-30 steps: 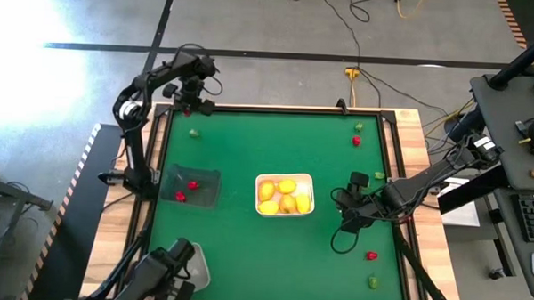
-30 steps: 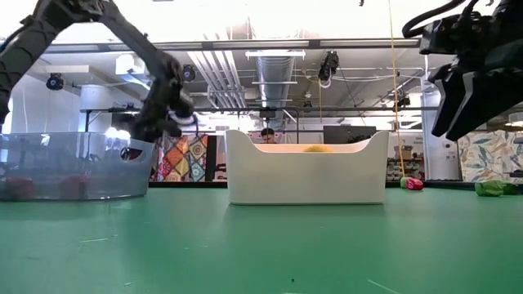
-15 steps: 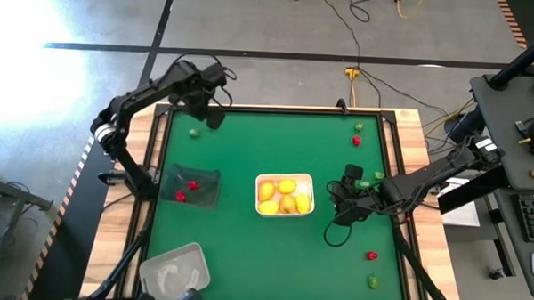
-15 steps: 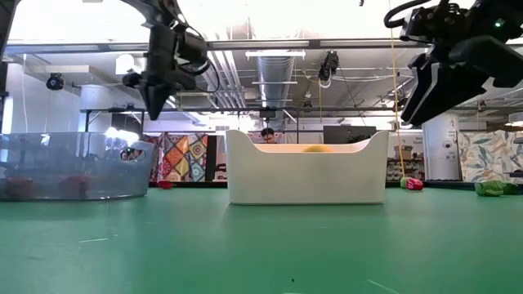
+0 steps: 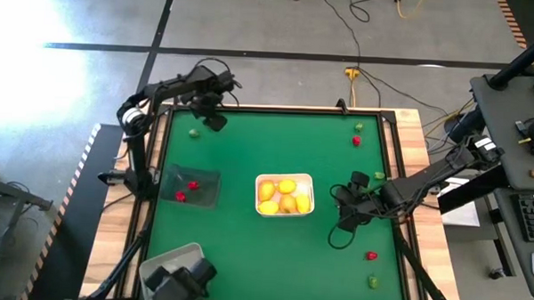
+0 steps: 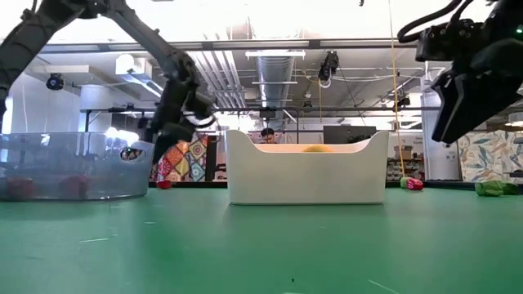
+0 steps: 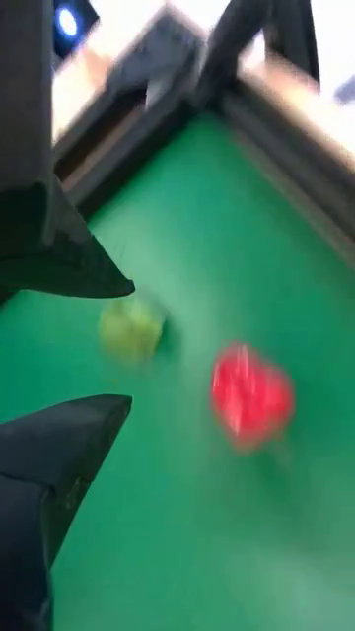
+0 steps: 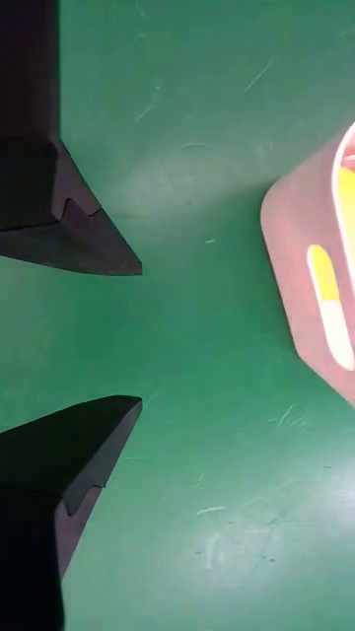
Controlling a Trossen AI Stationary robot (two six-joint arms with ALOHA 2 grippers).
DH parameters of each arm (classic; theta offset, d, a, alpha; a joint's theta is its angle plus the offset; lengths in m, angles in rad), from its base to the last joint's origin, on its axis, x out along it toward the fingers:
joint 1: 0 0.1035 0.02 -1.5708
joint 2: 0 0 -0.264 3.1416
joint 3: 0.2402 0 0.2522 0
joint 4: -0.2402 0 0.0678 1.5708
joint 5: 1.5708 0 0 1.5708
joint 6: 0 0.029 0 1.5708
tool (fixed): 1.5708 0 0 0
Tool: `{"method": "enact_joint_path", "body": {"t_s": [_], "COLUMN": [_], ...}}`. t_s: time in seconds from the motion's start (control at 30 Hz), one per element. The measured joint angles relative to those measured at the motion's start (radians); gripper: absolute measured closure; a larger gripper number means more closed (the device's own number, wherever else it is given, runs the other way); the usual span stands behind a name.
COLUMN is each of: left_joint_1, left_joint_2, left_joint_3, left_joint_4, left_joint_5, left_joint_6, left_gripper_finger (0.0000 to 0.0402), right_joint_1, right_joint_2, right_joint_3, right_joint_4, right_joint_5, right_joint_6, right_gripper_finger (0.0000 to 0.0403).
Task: Sort produce into baskets
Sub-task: Put the red chili pepper into the black bin
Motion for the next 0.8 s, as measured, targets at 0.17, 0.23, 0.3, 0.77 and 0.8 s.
{"method": "enact_joint_path", "body": {"t_s": [0.17,0.23,0.3,0.77,0.8], "left_joint_1": [0.061,0.064,0.065,0.038,0.034], "left_joint_2": [0.033,0.036,0.037,0.01,0.012], "left_joint_3": [0.0,0.0,0.0,0.018,0.018], "left_joint_4": [0.05,0.078,0.104,0.109,0.112], "left_joint_5": [0.0,-0.001,-0.001,0.184,0.177], "left_joint_6": [0.145,0.206,0.272,0.421,0.42], "left_gripper_finger": [0.0243,0.0243,0.0242,0.0182,0.0179], "right_joint_1": [0.001,0.001,-0.002,-0.214,-0.231], "right_joint_2": [0.0,0.0,0.0,0.007,0.009], "right_joint_3": [-0.004,-0.004,-0.004,0.012,0.014], "right_joint_4": [0.002,0.005,0.014,0.094,0.1], "right_joint_5": [0.0,0.0,0.0,-0.077,-0.082], "right_joint_6": [0.005,-0.005,-0.022,-0.231,-0.247], "right_gripper_finger": [0.02,0.02,0.02,0.02,0.02]}}
